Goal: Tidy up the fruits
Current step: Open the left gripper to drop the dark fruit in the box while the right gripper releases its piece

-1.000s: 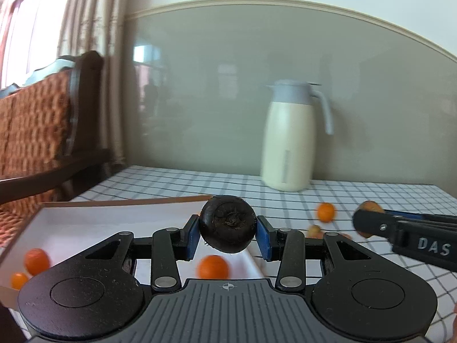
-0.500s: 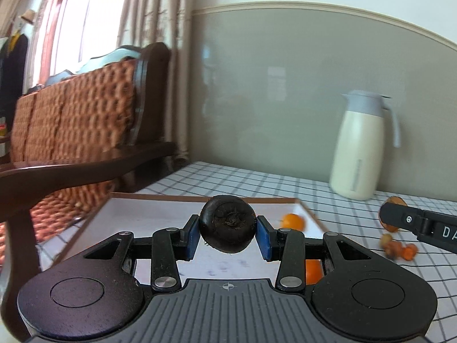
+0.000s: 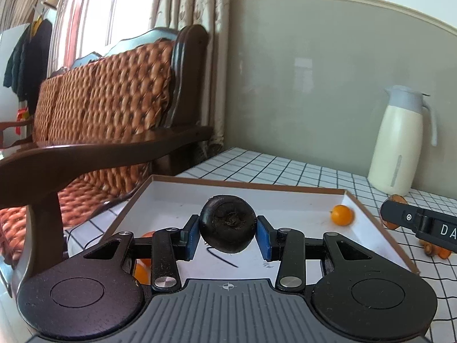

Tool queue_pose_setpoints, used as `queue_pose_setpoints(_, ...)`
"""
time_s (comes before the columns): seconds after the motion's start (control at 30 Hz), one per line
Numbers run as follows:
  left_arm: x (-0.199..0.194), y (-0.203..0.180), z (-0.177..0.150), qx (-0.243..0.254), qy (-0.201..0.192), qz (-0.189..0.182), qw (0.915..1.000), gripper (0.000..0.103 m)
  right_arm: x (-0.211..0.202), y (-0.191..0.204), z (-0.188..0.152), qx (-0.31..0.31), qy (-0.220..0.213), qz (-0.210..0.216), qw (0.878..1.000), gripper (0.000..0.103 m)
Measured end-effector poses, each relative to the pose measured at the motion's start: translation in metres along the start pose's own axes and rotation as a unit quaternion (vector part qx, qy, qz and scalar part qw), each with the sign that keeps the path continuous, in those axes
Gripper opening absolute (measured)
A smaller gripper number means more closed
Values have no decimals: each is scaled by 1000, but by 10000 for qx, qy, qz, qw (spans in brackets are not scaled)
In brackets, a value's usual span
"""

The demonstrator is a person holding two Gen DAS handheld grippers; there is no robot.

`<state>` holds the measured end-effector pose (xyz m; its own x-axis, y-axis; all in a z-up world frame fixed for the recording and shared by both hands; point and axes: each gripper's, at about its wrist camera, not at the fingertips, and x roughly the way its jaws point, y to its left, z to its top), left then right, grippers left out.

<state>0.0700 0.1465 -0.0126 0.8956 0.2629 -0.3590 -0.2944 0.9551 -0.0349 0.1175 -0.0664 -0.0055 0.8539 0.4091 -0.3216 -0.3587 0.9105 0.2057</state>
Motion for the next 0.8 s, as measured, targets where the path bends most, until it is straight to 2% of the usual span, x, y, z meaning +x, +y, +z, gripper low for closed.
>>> queue_pose_setpoints(0.37,22,15,-2,-97,174,216,9996,42,30,4,-3,38,246,-30,9997,26)
queue_pose_setpoints(0.47,30,16,-2,-153,322,280,9990,42,36,6,-4,-8,264,-115,9996,32)
queue_pose_setpoints(0.5,31,16,-3,-155,327,331,9988,44,36,6,-5,-4,226,-160,9996,47)
queue_pose_setpoints(0.53,31,14,-1,-120,305,350,9988,49,34,5,-4,33,172,-149,9997,61)
queue_pose_setpoints(0.57,29,14,1,-121,270,345,9990,80,32,5,-4,85,112,-131,9998,62)
queue_pose_setpoints(0.6,24,13,3,-150,147,409,9989,103,29,3,-3,141,54,-114,9998,62)
queue_pose_setpoints(0.7,6,9,9,0,-544,691,9961,103,17,1,3,219,-226,-55,9995,75)
queue_pose_setpoints(0.8,2,10,13,21,-660,717,9952,103,7,0,9,205,-439,-41,9988,80)
